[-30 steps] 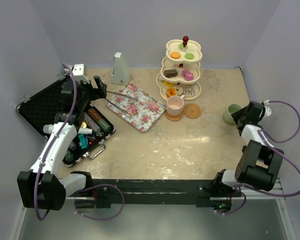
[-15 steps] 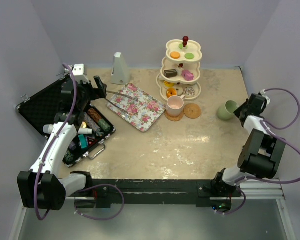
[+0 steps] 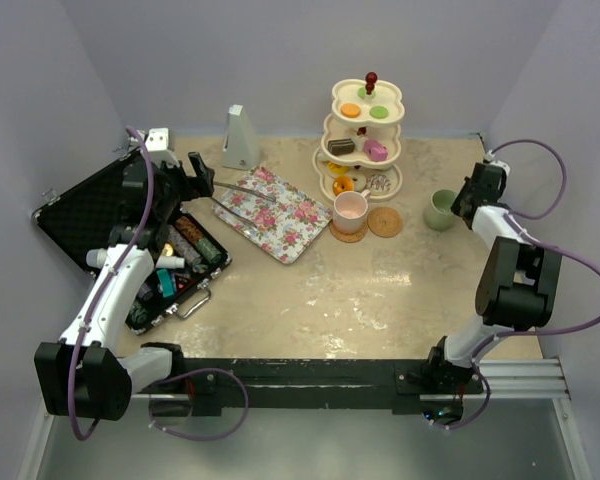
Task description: Serve the afternoon tea
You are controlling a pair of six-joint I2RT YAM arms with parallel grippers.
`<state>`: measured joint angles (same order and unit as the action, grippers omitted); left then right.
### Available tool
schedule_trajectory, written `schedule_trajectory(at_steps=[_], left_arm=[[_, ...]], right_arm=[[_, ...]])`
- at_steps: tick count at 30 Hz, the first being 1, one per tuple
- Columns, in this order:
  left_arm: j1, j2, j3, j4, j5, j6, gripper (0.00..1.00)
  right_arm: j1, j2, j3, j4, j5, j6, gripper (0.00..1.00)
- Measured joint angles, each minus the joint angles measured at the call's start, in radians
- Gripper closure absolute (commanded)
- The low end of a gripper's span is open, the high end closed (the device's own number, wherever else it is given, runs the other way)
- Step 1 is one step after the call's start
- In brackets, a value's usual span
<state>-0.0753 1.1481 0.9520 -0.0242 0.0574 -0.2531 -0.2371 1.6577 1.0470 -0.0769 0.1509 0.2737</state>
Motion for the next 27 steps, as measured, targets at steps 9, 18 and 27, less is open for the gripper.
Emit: schedule_trajectory(at_steps=[9,18,27], left_arm=[[0.0,0.0,0.0,0.0,0.005,0.0,0.04],[0.0,0.0,0.0,0.0,0.007,-0.001,0.04],[0.0,0.0,0.0,0.0,0.007,-0.001,0.04]], right_arm=[[0.069,0.005,0.008,-0.035,0.082,-0.013,0.5],[0.066,-0.003,-0.013,-0.02,0.105,0.022,0.62],[0.067,-0.002,-0.02,-0.004,0.117,0.024,1.0]])
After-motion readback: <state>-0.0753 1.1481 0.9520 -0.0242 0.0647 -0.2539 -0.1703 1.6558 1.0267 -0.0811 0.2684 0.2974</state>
